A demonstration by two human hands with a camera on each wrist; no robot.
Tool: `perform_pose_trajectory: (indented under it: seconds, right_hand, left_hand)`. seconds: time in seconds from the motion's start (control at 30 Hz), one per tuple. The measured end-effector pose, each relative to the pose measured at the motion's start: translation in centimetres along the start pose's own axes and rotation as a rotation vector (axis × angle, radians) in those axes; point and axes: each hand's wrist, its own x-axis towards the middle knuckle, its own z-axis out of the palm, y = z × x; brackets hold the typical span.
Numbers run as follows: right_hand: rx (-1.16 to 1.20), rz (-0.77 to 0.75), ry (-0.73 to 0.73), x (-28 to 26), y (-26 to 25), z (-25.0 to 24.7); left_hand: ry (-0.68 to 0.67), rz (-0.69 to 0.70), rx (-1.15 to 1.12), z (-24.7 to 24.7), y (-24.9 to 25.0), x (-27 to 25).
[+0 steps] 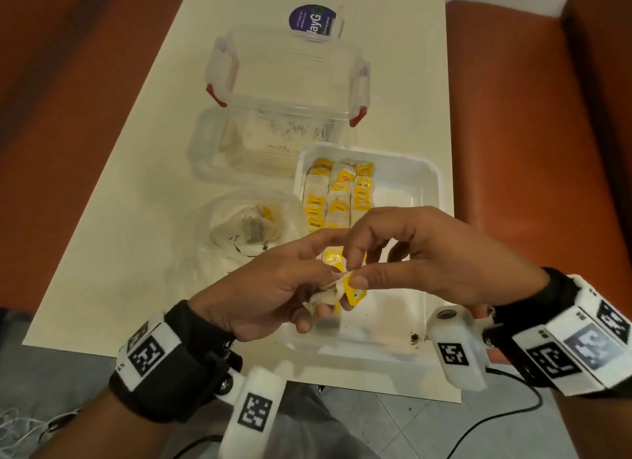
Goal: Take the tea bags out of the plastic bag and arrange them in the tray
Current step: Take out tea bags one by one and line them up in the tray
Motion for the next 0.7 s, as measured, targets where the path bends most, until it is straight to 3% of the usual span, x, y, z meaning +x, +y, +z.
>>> perform_pose_trajectory:
  seconds: [0.13, 0.23, 0.33, 0.5, 0.7]
  right_hand:
    - [0.087, 0.026, 0.033, -1.7, -0.1, -0.8]
    - [0.137, 0.045, 0.016, -2.9, -0.2, -0.3]
    - [0.147, 0.059, 0.025, -3.3, 0.1, 0.6]
    - [0.16, 0.116, 0.133, -3.2, 1.4, 0.7]
    - [0.09, 0.181, 0.116, -3.0, 2.5, 0.9]
  left_hand:
    - [0.122, 0.109, 0.407, 0.2, -0.7, -0.9]
    - [0.083, 0.202, 0.645, 0.7, -1.3, -1.9]
    - [0.085, 0.238, 0.653, 2.5, -2.3, -1.8]
    - [0.312, 0.226, 0.485, 4.4, -4.0, -0.3]
    - [0.325, 0.132, 0.465, 4.1, -4.1, -0.6]
